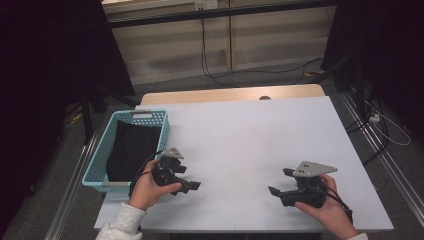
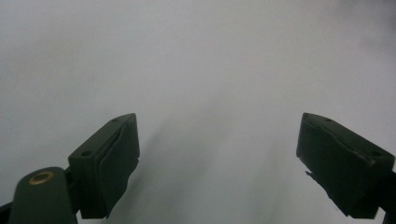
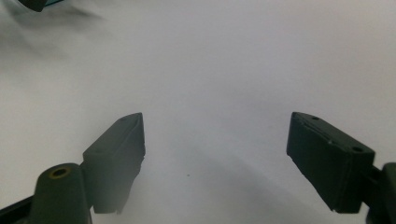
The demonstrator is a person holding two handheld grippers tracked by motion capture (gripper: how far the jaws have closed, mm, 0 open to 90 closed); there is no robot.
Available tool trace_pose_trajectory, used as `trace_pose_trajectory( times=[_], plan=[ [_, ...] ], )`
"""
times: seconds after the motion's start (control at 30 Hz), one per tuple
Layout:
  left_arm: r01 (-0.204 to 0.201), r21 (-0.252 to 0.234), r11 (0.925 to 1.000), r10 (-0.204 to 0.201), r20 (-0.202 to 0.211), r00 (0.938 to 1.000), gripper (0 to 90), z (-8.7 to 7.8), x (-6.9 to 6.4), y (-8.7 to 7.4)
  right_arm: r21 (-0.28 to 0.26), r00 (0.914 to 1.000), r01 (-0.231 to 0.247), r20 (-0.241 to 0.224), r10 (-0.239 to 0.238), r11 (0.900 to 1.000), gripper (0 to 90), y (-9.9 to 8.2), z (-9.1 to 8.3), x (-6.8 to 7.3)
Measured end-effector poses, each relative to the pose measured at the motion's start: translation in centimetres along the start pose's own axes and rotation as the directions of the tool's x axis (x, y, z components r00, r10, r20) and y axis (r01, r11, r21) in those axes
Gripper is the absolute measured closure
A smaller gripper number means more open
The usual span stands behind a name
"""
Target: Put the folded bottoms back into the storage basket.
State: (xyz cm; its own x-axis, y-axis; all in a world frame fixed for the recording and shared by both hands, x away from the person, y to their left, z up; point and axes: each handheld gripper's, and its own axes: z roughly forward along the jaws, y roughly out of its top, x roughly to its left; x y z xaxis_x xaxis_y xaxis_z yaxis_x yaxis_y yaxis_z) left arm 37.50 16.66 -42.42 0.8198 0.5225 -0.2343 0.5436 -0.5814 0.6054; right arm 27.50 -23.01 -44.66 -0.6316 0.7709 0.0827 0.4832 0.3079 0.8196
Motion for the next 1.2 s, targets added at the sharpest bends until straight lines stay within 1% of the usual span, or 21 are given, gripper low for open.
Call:
trace_pose_trajectory(
  times=[0.07,0.1,0.2,0.27,0.37,0.67,0.8,0.87,1.03,1.2],
  plan=[
    [0.003,-0.005,1.0,-0.003,0.002,1.0,13.3,-0.03,0.03,-0.1,-0.001,1.0,-0.001,0.001,0.001,1.0,18.5,0.01,-0.08,0.02],
    [0.01,-0.009,0.9999,-0.01,0.003,0.9999,13.3,-0.04,0.0,-0.19,-0.001,1.0,-0.001,0.0,0.001,1.0,18.4,0.01,-0.1,0.02],
    [0.004,-0.008,1.0,-0.004,0.005,1.0,13.2,-0.04,-0.01,-0.35,0.0,1.0,0.001,0.002,-0.001,1.0,18.3,-0.03,-0.18,0.0],
    [0.008,-0.015,0.9999,-0.007,0.007,0.9999,13.1,-0.01,-0.08,-0.4,0.0,1.0,0.001,0.003,-0.001,1.0,18.3,-0.05,-0.21,-0.01],
    [0.001,-0.016,0.9999,-0.001,0.01,1.0,13.1,-0.03,-0.11,-0.48,0.0,1.0,0.0,0.003,0.0,1.0,18.3,-0.09,-0.27,0.0],
    [-0.002,-0.032,0.9995,0.002,0.011,0.9999,12.2,-0.04,-0.3,-0.69,-0.003,1.0,-0.002,0.005,0.002,1.0,18.3,-0.15,-0.48,-0.05],
    [-0.005,-0.028,0.9996,0.006,0.023,0.9997,11.7,0.24,-0.4,-0.8,-0.005,1.0,-0.001,0.005,0.001,1.0,18.2,-0.15,-0.65,-0.07],
    [-0.008,-0.027,0.9996,0.008,0.023,0.9997,11.1,0.34,-0.45,-0.84,-0.006,1.0,-0.002,0.005,0.002,1.0,18.1,-0.19,-0.76,-0.12],
    [-0.007,-0.036,0.9993,0.009,0.029,0.9996,10.5,0.31,-0.39,-0.84,-0.006,0.9999,-0.004,0.009,0.004,1.0,18.1,-0.27,-0.87,-0.28],
    [-0.013,-0.043,0.999,0.014,0.024,0.9996,10.1,0.39,-0.42,-0.84,-0.004,1.0,-0.003,0.006,0.003,1.0,18.1,-0.34,-0.96,-0.25]
  ],
)
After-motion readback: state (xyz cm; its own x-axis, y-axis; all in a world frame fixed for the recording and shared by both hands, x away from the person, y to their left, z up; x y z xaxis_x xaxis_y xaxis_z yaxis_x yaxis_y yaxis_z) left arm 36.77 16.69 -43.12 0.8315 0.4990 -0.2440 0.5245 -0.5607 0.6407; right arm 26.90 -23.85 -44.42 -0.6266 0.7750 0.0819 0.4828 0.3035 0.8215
